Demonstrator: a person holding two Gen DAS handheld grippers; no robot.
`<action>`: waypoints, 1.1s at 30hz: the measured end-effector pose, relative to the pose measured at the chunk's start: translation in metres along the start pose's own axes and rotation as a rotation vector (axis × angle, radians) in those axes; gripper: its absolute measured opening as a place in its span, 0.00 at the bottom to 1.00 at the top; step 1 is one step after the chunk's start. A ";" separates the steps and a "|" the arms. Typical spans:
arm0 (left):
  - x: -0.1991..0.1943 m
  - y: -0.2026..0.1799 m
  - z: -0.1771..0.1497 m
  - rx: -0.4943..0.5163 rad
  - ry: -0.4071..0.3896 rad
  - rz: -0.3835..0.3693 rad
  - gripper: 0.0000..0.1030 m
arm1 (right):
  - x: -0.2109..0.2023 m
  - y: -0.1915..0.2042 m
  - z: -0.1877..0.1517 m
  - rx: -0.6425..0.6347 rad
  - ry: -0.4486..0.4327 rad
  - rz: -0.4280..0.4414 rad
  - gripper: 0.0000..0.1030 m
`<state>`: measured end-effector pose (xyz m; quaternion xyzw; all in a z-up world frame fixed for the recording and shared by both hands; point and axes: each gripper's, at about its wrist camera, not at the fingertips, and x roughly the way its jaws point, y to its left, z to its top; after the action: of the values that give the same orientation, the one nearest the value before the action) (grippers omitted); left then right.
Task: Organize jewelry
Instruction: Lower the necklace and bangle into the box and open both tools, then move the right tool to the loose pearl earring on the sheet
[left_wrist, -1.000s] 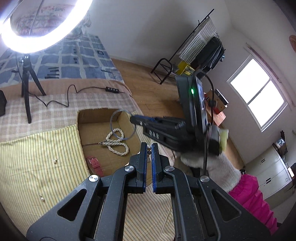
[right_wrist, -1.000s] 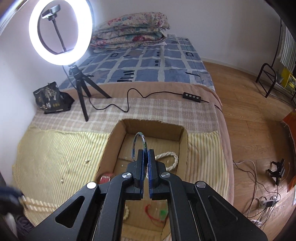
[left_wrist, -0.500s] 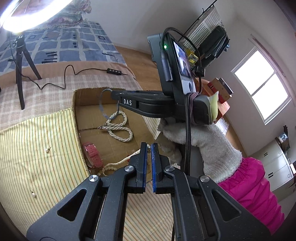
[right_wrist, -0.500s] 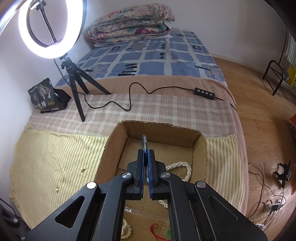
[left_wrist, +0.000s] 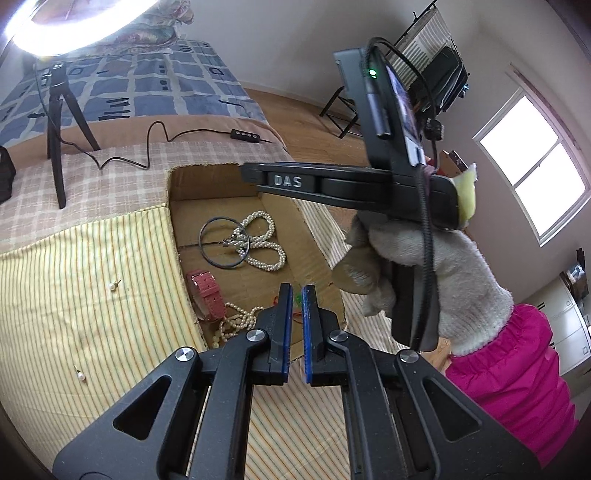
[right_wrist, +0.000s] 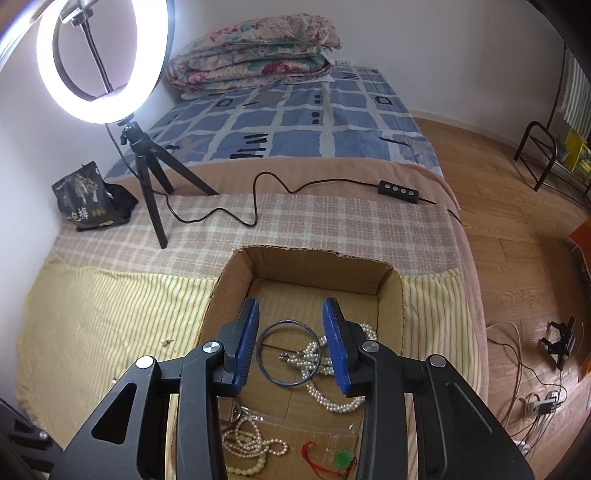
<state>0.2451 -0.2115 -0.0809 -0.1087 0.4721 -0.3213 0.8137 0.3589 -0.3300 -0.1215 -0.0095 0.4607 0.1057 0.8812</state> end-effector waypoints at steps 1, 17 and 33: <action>-0.003 0.000 -0.001 -0.001 -0.003 0.004 0.02 | -0.002 0.001 -0.001 -0.002 -0.001 -0.005 0.35; -0.067 0.030 -0.015 -0.020 -0.068 0.092 0.12 | -0.058 0.026 -0.020 -0.042 -0.038 -0.157 0.76; -0.116 0.140 -0.052 -0.130 -0.092 0.252 0.45 | -0.089 0.097 -0.065 -0.212 -0.122 -0.070 0.77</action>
<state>0.2203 -0.0242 -0.0943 -0.1157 0.4638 -0.1800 0.8597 0.2387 -0.2586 -0.0787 -0.1124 0.3918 0.1235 0.9048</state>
